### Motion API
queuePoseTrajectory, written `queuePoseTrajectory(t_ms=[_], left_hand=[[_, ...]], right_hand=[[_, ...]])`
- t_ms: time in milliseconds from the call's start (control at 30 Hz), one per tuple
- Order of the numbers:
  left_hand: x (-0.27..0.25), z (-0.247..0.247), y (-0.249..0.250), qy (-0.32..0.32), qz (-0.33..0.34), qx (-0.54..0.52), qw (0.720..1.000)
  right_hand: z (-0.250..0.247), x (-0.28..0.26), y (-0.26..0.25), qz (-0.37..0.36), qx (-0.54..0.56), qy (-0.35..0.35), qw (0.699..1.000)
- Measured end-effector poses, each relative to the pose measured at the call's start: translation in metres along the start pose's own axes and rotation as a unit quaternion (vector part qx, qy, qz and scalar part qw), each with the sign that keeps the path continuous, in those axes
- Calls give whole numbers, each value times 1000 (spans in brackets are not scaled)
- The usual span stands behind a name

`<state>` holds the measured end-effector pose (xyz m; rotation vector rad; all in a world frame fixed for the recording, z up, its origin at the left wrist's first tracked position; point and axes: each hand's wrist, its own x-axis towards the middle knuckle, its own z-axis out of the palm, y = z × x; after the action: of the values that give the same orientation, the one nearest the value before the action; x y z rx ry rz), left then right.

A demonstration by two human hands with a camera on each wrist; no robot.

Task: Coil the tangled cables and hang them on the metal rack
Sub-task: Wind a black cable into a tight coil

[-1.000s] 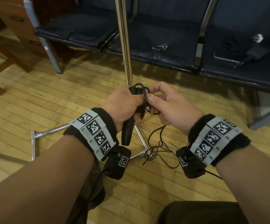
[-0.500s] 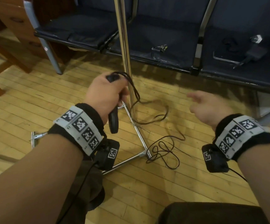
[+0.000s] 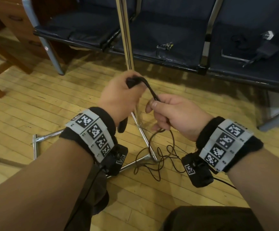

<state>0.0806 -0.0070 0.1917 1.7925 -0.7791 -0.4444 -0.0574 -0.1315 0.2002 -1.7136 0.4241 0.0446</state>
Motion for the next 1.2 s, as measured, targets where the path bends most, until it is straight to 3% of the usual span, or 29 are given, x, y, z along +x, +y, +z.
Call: queuePoseTrajectory(t_ms=[133,333,433,567,733,800,867,967,1033,1100,1200], left_hand=[[7,0,4,127,-38,-171,976],[5,21,20,184,-76,-358,912],[6,26,25,218,-82,-373,898],[9,23,21,240,-50,-322,915],[13,6,3,119,-46,-178,976],[13,-7,-4,39,-34,-82,995],[8,-19,-5,-33,-19,58,998],[-1,-20,-3,-150,-38,270,950],[-8,-11,-3,-214,-45,347,912],[-13,-2,-6,-247,-29,392,886],[-15,1,-7,-255,-21,416,873]], right_hand=[[11,-2,-4,64,-6,-4,998],[32,0,3,131,77,59,987],[35,0,4,142,168,47,974],[29,1,5,117,282,64,950],[-1,1,7,95,196,105,970],[-16,-1,9,96,130,110,981],[-25,-3,12,109,74,91,987],[-23,-5,13,143,-42,51,988],[-16,-4,12,153,-86,28,984],[-10,-3,10,145,-117,27,982],[-6,-4,8,132,-171,26,976]])
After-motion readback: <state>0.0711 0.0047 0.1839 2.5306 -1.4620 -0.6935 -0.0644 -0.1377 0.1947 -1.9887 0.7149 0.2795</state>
